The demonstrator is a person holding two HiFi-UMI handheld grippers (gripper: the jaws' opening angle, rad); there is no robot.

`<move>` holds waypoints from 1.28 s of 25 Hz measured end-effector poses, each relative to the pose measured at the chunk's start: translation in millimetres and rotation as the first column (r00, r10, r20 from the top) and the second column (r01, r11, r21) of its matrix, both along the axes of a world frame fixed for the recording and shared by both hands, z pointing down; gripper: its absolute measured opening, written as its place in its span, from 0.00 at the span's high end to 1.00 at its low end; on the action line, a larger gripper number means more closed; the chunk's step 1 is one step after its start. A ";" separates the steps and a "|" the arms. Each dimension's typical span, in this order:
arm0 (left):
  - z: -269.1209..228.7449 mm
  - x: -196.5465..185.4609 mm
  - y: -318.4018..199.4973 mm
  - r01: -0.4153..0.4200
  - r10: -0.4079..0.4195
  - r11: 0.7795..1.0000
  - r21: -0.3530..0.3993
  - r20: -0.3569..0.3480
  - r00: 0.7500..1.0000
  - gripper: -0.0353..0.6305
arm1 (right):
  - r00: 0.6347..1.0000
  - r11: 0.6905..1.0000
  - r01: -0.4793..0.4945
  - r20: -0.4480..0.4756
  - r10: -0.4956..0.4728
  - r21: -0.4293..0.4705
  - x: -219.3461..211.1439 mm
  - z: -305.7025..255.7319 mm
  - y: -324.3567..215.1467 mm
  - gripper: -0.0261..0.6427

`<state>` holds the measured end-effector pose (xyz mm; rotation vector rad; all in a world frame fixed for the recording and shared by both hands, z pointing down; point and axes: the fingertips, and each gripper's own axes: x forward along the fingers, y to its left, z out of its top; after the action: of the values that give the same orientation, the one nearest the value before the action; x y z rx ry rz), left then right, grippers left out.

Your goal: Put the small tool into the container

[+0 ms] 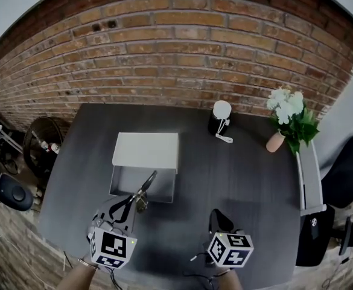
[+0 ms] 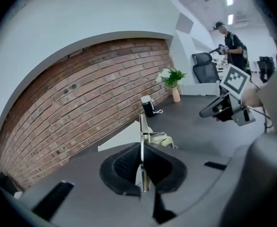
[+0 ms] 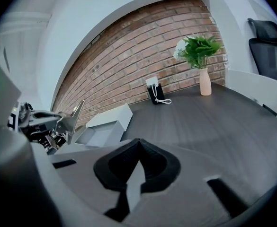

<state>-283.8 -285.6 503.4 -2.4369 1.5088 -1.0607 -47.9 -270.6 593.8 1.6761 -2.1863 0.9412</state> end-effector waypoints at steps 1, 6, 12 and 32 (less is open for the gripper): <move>3.0 2.3 -4.4 -0.025 0.025 1.000 0.001 0.022 0.999 0.94 | 1.000 1.000 -0.003 -0.001 0.003 -0.005 1.8 3.9 -1.7 0.96; 15.3 13.5 -22.5 -0.169 0.168 0.986 -0.004 0.142 0.976 0.94 | 1.000 0.999 -0.021 -0.010 0.021 -0.024 9.0 19.8 -10.9 0.96; 25.2 20.3 -36.0 -0.307 0.307 0.951 -0.041 0.274 0.912 0.94 | 0.999 0.999 -0.035 -0.015 0.034 -0.035 11.1 31.9 -19.5 0.96; 87.3 14.8 -65.2 -0.531 0.537 0.828 -0.179 0.523 0.661 0.94 | 0.998 0.994 -0.065 -0.023 0.063 -0.083 12.6 56.4 -29.6 0.96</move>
<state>-269.0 -350.8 590.7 -2.0676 0.5418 -1.4392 -35.3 -300.3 650.2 1.7182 -2.0622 1.0125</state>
